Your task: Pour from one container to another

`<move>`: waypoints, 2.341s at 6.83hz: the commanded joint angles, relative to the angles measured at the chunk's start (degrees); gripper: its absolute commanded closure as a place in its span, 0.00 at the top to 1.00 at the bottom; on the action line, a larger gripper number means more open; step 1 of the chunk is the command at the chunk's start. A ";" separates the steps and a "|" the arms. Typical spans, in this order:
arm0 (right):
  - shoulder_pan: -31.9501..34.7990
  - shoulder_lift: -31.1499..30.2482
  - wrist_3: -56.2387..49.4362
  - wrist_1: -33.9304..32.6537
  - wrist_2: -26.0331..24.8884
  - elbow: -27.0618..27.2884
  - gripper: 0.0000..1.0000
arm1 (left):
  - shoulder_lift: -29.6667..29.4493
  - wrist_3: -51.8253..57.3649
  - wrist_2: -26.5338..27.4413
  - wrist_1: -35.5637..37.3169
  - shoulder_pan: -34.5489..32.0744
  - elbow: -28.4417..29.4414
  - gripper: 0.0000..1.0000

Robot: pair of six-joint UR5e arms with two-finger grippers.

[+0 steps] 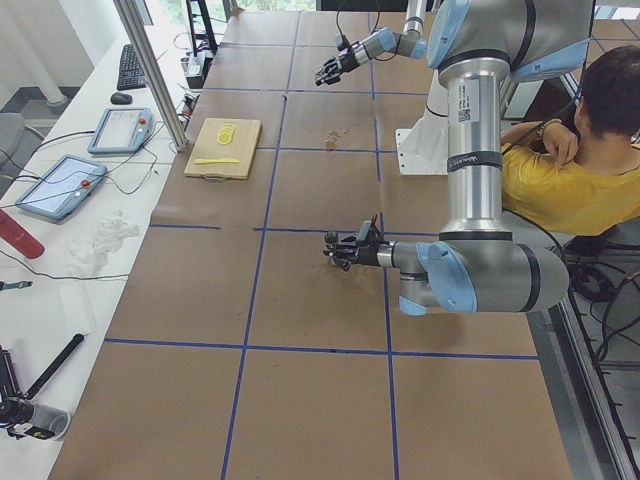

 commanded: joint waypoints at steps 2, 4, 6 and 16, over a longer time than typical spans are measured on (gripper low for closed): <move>0.00 0.03 0.02 0.02 0.00 0.24 0.00 | 0.05 -0.09 -0.02 0.00 0.54 0.29 0.13; 0.00 0.03 0.02 0.02 0.00 0.24 0.00 | 0.05 0.00 -0.02 0.00 0.72 0.29 0.37; 0.00 0.12 0.02 0.02 0.00 0.24 0.00 | 0.05 0.00 0.16 0.00 0.89 0.29 0.66; 0.09 0.12 0.19 0.02 0.00 0.33 0.00 | 4.97 0.09 9.71 -8.61 14.48 -0.32 1.00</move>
